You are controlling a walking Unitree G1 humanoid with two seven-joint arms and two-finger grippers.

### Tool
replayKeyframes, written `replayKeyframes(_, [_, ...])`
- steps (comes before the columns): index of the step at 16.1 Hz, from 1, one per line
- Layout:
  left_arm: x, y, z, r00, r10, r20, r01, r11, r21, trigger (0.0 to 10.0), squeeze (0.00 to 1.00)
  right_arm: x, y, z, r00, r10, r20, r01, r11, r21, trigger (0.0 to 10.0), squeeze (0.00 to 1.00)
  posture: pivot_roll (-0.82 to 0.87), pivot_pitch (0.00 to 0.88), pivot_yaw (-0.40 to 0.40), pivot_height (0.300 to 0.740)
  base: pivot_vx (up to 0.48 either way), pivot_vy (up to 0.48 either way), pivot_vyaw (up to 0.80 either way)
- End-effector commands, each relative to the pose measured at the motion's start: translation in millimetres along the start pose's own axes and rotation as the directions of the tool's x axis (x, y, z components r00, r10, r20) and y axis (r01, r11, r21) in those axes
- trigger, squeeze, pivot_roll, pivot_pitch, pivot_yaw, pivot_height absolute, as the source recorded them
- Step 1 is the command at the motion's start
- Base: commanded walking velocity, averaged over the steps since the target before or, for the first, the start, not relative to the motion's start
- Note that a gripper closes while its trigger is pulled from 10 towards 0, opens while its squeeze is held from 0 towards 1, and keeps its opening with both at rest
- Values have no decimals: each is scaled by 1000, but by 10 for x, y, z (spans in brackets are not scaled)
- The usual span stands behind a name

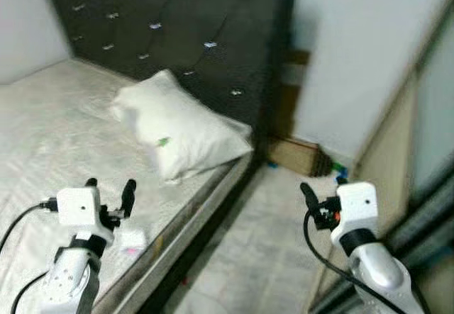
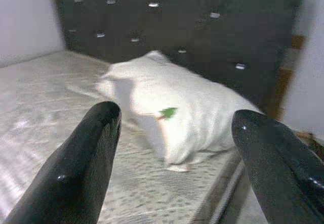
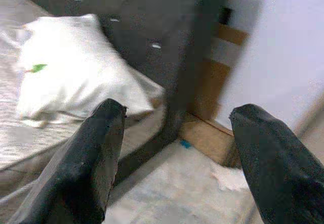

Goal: Clean up the room

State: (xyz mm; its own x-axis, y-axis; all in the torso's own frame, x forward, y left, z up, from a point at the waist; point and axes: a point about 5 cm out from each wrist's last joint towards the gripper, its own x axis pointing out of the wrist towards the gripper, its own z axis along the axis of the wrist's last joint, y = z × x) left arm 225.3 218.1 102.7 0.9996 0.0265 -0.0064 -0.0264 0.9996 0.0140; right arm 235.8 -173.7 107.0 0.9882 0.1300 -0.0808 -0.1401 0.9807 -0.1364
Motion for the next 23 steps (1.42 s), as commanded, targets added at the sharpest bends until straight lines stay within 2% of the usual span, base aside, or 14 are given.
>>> replayKeyframes(1, [-14,35,-15,1000,9,-12,-9,1000,1,10000,0,28,44,44,999,31,24,-32,999,32,10000,0,-44,0,-61,740,0,0,0])
replayKeyframes(17, [-5,-3,0,1000,-5,3,5,1000,-25,10000,0,16,23,75,998,51,29,-51,999,-3,10000,0,-58,0,-64,740,0,0,0])
replayKeyframes(23, [-1,-5,-6,1000,-5,3,5,1000,-29,10000,0,21,23,71,998,55,26,-55,999,-3,10000,0,-59,0,-66,740,134,0,604])
